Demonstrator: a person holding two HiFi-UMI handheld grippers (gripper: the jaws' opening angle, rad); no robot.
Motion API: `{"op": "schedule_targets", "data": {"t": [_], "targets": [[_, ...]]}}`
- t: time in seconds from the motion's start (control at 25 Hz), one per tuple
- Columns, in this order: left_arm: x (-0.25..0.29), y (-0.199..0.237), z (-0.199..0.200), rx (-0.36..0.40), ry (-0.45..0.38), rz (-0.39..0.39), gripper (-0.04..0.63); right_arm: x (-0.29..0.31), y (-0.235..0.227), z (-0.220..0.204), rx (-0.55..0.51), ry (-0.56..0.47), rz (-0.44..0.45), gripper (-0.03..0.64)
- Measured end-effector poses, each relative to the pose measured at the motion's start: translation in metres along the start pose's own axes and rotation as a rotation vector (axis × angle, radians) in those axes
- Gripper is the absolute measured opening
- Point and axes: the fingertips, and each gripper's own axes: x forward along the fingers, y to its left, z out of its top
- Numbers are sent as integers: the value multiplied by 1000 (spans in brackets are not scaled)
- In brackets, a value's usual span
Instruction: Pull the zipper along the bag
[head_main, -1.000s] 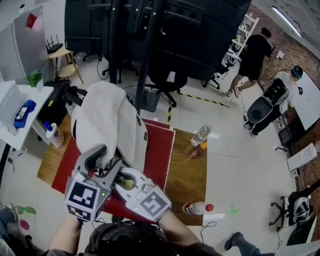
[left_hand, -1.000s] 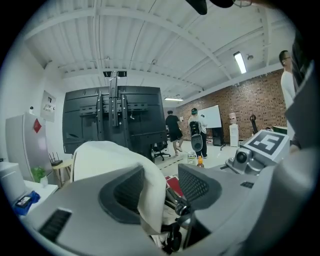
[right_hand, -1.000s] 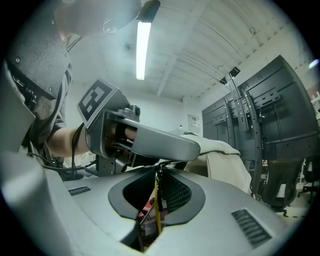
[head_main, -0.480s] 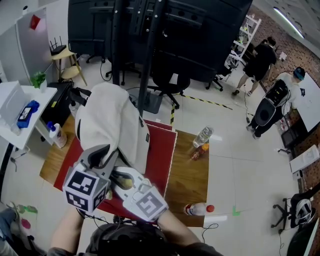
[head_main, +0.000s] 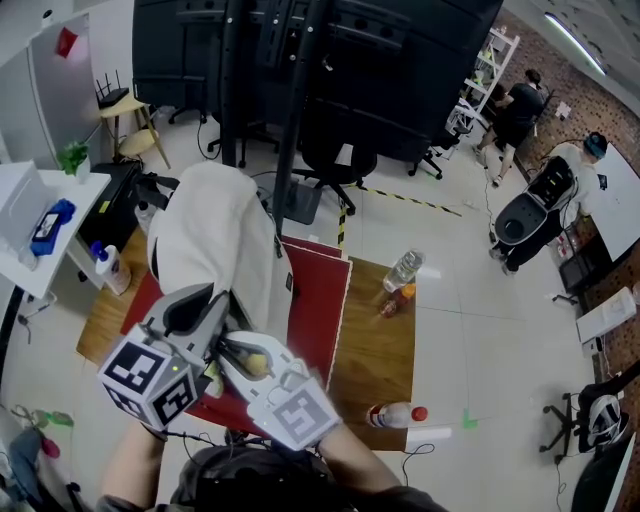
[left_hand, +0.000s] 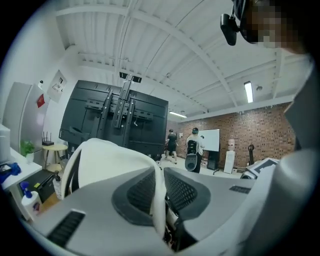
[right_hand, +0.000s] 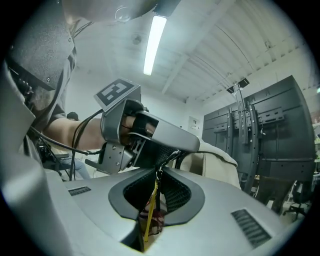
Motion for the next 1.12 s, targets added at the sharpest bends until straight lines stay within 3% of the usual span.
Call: {"op": "schedule_targets", "data": {"t": [0.2, 0.36, 0.52, 0.64, 0.92, 1.12], "targets": [[1, -2, 6, -43, -34, -27, 69, -3, -7, -6, 32, 6, -44, 61], [2, -1, 12, -85, -60, -52, 60, -4, -11, -14, -12, 48, -62, 60], [5, -5, 15, -72, -58, -72, 60, -10, -17, -18, 12, 36, -91, 60], [5, -3, 16, -70, -67, -70, 60, -12, -12, -41, 17, 102, -89, 60], [7, 4, 17, -73, -72, -70, 60, -28, 1, -115, 141, 211, -96, 60], [7, 0, 12, -51, -67, -80, 60, -31, 0, -130, 285, 118, -112, 60]]}}
